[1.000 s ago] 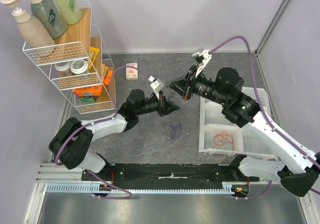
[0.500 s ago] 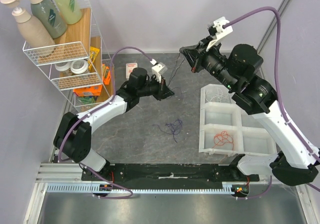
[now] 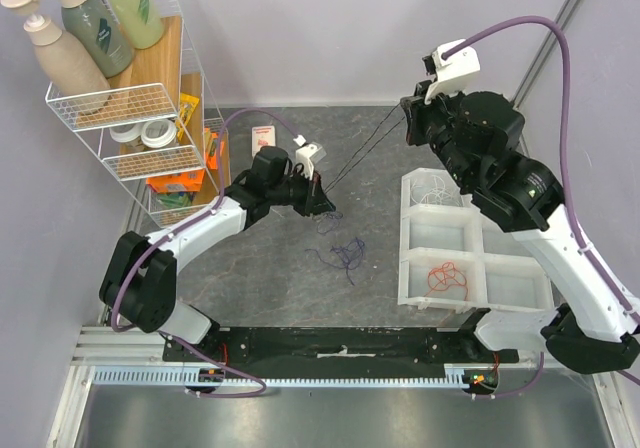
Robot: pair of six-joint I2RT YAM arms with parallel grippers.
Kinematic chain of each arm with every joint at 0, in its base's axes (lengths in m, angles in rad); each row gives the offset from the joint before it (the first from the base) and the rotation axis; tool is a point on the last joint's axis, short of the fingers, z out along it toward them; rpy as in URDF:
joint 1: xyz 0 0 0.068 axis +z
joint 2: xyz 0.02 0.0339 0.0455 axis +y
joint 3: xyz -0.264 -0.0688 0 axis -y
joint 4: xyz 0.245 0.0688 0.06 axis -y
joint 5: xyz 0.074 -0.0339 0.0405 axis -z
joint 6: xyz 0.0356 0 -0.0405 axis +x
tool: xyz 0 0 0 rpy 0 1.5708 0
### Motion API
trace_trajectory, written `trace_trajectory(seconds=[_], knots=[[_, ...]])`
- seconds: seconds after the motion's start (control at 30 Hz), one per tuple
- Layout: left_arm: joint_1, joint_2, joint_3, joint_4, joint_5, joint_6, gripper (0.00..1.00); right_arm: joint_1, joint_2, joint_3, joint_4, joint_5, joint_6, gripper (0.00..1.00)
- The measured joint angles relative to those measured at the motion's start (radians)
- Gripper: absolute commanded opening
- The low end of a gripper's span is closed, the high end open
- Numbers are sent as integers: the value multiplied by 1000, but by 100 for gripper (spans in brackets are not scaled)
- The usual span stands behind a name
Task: Untangle the cables
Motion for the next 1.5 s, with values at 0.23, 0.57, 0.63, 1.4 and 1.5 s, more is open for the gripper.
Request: trace_trajectory(seconds=[0.23, 0.57, 0.63, 1.4, 1.5], knots=[[0, 12, -1, -18, 2, 0, 12, 0, 79, 185, -32, 47, -53, 0], [5, 72, -5, -10, -27, -6, 10, 0, 212, 462, -25, 43, -131, 0], [10, 71, -10, 9, -31, -6, 10, 0, 230, 486, -29, 42, -142, 0], [72, 127, -111, -124, -137, -6, 24, -6, 207, 572, 252, 165, -253, 0], [72, 127, -110, -135, -136, -5, 34, -6, 156, 474, 264, 253, -283, 0]])
